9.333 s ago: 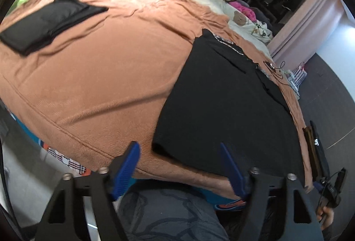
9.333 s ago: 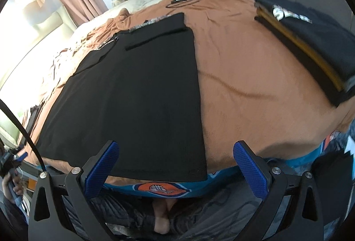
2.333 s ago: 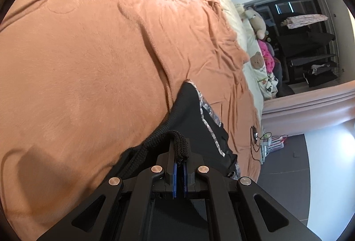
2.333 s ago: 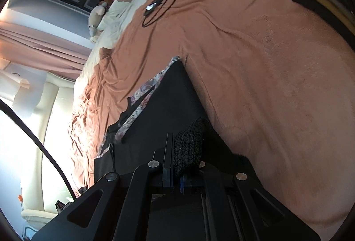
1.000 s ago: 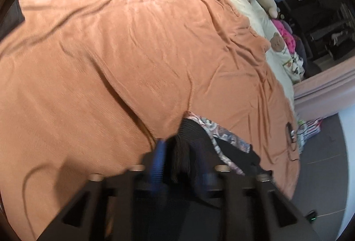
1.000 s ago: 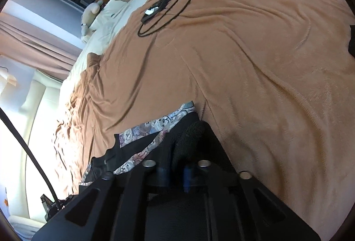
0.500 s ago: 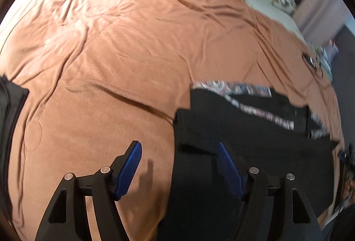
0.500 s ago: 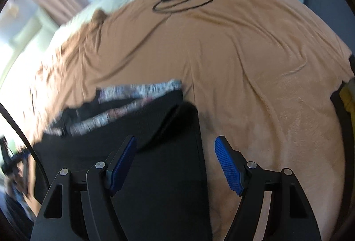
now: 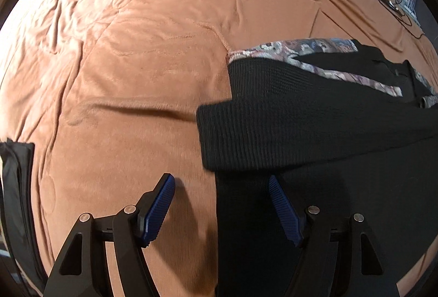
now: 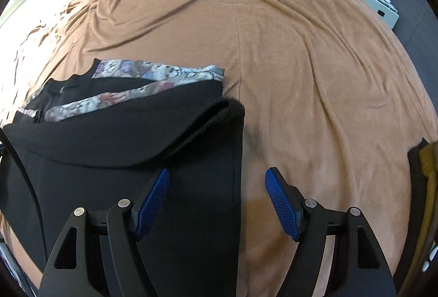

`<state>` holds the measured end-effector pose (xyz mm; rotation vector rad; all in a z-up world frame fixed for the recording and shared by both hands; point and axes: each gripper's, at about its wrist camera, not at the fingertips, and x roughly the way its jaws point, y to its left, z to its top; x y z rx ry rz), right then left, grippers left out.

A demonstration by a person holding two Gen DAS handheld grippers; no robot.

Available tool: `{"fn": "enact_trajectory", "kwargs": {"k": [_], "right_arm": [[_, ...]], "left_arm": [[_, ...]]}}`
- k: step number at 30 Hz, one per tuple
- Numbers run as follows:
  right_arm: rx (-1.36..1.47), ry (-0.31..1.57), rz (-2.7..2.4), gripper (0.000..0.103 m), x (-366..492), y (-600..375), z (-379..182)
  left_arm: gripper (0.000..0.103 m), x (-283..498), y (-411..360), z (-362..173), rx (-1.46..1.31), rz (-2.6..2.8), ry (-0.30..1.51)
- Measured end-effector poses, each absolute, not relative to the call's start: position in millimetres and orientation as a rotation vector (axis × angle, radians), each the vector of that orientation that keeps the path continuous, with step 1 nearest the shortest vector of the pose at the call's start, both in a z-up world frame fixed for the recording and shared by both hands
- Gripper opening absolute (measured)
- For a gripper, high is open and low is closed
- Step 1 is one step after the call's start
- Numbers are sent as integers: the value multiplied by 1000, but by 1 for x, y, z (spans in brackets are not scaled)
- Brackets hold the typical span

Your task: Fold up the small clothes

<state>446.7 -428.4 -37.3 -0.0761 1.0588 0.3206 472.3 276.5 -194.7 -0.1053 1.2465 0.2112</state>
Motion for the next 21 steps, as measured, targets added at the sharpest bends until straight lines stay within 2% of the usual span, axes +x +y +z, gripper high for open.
{"fn": "enact_trajectory", "kwargs": {"k": [9,14,16,18,21], "right_arm": [[9,1002,297,59,476,-433,-46],[57,987,282,48,489,-437,-47],[77,981,283,42,491,-438,-46],[101,977,295,35,491,-440,-46],[136,972,318,25,489,-443,-46]], "left_arm": [[77,512,299,-193,-144,267,1172],[77,531,302,-188,-161,309,1133],[73,534,304,-184,-177,312,1114],[63,534,313,-178,-213,318,1090],[61,530,324,-170,-291,304,1051]]}}
